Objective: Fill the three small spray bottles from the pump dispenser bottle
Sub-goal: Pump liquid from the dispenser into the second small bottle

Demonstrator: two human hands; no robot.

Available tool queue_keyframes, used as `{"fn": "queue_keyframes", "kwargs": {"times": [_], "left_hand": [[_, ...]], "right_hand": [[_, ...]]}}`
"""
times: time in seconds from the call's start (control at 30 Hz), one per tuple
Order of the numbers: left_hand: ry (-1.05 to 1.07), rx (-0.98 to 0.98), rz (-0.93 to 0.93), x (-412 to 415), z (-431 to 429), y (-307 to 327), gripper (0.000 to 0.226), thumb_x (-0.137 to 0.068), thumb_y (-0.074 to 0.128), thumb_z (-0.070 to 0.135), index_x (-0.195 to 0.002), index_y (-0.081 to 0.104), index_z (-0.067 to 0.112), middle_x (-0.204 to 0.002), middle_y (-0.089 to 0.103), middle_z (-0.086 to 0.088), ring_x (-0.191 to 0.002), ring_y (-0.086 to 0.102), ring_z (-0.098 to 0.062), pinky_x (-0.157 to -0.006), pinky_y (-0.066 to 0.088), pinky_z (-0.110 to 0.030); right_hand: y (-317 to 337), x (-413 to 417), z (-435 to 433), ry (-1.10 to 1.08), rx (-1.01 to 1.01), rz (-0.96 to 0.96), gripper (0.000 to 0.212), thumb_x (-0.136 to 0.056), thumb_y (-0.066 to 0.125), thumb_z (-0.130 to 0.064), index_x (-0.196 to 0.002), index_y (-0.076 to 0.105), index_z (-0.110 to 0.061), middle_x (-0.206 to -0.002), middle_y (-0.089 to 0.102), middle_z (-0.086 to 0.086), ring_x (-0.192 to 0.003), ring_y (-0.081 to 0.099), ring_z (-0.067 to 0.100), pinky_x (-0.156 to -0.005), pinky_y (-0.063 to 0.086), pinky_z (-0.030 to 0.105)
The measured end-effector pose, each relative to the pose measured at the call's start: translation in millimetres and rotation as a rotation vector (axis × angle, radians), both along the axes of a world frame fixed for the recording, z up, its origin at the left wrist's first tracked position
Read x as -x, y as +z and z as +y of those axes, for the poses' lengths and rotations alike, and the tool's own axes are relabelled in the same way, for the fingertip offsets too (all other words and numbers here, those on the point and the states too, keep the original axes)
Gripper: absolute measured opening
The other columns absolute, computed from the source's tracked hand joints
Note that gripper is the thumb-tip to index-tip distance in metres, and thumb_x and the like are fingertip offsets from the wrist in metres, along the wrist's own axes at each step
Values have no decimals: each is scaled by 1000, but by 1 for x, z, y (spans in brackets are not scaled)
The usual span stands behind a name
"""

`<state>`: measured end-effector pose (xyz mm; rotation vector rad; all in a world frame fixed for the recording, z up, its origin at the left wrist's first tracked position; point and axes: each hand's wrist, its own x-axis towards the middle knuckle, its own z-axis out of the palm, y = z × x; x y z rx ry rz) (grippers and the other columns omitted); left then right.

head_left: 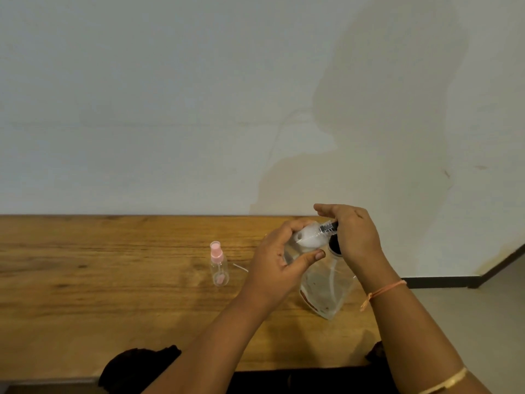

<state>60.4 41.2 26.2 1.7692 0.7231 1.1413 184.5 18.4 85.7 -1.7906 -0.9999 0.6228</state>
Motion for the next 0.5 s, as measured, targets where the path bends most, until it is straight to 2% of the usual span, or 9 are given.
{"fn": "queue_keyframes", "kwargs": {"times": [0.13, 0.17, 0.23, 0.33, 0.4, 0.47, 0.5], "left_hand": [[2, -10, 8, 1, -2, 2, 39, -75, 66, 46, -112, 55, 42, -110, 62, 19, -106, 59, -7, -89, 52, -39], [7, -9, -2, 1, -2, 2, 40, -74, 67, 46, -112, 55, 42, -110, 62, 19, -107, 59, -7, -89, 52, -39], [10, -1, -13, 1, -2, 3, 42, -74, 67, 46, -113, 55, 40, -111, 63, 16, -107, 59, -8, -89, 52, -39], [-6, 13, -12, 1, -1, 4, 43, -73, 67, 48, -114, 56, 41, -112, 63, 13, -107, 59, -10, -88, 53, -40], [-8, 20, -7, -1, -1, 5, 42, -72, 67, 49, -112, 56, 42, -110, 63, 14, -101, 61, -11, -84, 54, -35], [-16, 22, -12, -2, 0, 4, 39, -72, 67, 47, -110, 57, 42, -108, 63, 15, -98, 61, -9, -81, 55, -29], [-18, 26, -12, -3, 1, 2, 39, -72, 67, 46, -109, 57, 41, -108, 63, 15, -97, 62, -9, -80, 55, -29]], "right_hand": [[1, 4, -5, 10, 3, -64, 44, -97, 25, -15, -121, 62, -11, -121, 51, 3, -119, 45, 20, -94, 37, 25], [3, 4, -5, 16, -28, -42, 44, -95, 26, -18, -121, 62, -11, -116, 54, -3, -119, 46, 20, -92, 40, 24], [8, 4, -3, 18, -71, 76, 39, -96, 32, -17, -115, 66, -13, -94, 51, -20, -109, 49, 15, -82, 41, 21], [9, 0, -1, 20, -62, 63, 36, -97, 34, -15, -114, 67, -15, -85, 45, -25, -103, 46, 8, -86, 36, 22], [6, -4, 0, -1, -33, 1, 36, -97, 34, -14, -112, 67, -17, -88, 46, -23, -105, 46, 10, -91, 37, 24], [0, -6, 2, -6, 31, -162, 37, -97, 33, -12, -113, 66, -22, -103, 49, -14, -106, 44, 10, -95, 33, 22], [-3, -7, 3, -7, 56, -197, 38, -97, 33, -12, -114, 64, -23, -113, 49, -8, -104, 41, 7, -91, 31, 17]]}}
